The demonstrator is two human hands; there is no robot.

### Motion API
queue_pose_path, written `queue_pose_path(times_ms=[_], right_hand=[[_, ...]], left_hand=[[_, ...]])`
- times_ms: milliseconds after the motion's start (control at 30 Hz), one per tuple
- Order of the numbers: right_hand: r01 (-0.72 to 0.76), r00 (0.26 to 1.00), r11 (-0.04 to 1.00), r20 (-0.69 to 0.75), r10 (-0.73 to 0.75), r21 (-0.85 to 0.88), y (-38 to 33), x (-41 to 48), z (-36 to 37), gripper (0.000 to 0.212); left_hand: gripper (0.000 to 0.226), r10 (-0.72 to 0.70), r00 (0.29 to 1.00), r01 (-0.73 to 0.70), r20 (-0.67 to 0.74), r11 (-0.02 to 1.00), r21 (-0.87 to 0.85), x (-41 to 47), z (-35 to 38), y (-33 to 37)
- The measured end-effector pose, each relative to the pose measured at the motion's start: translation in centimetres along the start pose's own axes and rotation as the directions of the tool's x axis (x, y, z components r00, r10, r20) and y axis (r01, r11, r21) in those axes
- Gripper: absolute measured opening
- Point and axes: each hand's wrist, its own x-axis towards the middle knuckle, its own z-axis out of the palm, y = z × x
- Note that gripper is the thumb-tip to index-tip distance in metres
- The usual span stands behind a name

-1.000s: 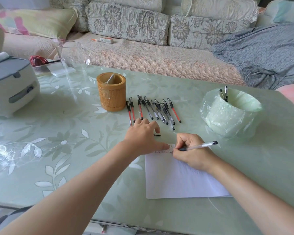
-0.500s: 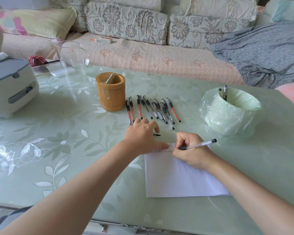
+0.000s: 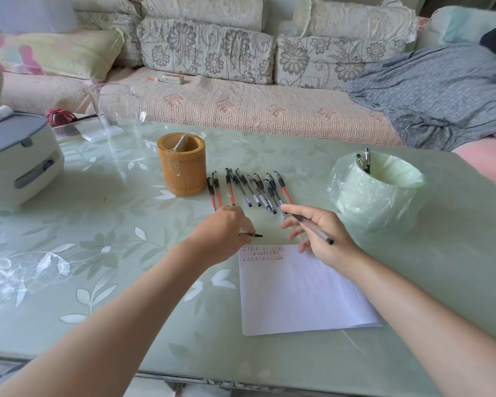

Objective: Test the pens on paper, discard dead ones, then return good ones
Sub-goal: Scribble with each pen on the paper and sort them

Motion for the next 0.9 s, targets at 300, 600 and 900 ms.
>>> queue_pose_path(times_ms=[300, 600, 900], right_hand=[[0.037, 0.991, 0.999, 0.129, -0.033, -0.027, -3.1, -0.9, 0.2, 0.028], [0.102, 0.988, 0.698, -0.009, -0.153, -0.709, -3.3, -1.7, 0.8, 0.008], [0.159, 0.982, 0.648, 0.048, -0.185, -0.745, -3.9, -2.2, 2.4, 0.012]], left_hand=[[0.013, -0.128, 0.984, 0.093, -0.125, 0.964, -0.25, -0.8, -1.0, 0.6], [0.016, -0.148, 0.975, 0.085, -0.164, 0.936, -0.342, -2.3, -2.2, 0.5], [0.015, -0.1, 0.989, 0.056, -0.112, 0.939, -0.341, -3.1, -2.9, 0.9]])
